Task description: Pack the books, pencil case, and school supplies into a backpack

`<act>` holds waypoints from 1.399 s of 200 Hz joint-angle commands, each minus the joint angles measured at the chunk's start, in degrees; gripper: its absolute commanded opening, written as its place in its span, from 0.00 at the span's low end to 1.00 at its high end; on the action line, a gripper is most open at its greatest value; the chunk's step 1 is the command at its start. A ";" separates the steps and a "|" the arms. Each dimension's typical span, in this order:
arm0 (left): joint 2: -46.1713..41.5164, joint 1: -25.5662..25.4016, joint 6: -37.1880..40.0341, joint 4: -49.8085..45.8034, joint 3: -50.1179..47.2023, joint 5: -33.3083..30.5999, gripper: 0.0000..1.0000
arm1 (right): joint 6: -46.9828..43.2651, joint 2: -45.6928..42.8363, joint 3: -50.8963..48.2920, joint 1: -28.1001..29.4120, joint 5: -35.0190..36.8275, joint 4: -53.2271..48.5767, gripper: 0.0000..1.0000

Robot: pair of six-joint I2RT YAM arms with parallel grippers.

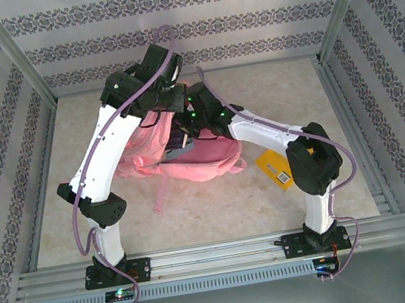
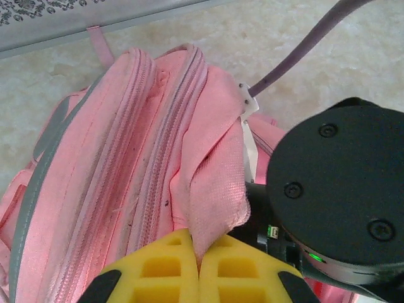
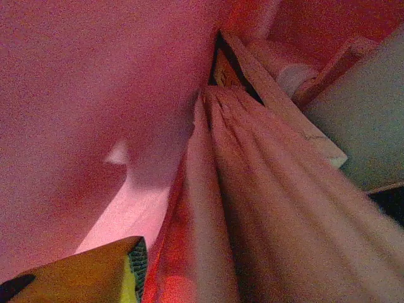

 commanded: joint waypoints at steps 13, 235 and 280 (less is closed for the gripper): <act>-1.41 0.46 -1.50 6.71 3.36 1.44 0.00 | -1.79 -0.40 1.66 0.46 2.26 -1.04 0.66; -0.86 2.23 -3.19 6.79 3.10 3.55 0.00 | 7.89 -9.16 -17.47 -4.60 -9.27 19.25 0.32; -0.90 2.39 -3.19 6.91 3.36 3.43 0.00 | 6.15 -8.98 -15.93 -3.98 -7.94 16.83 0.00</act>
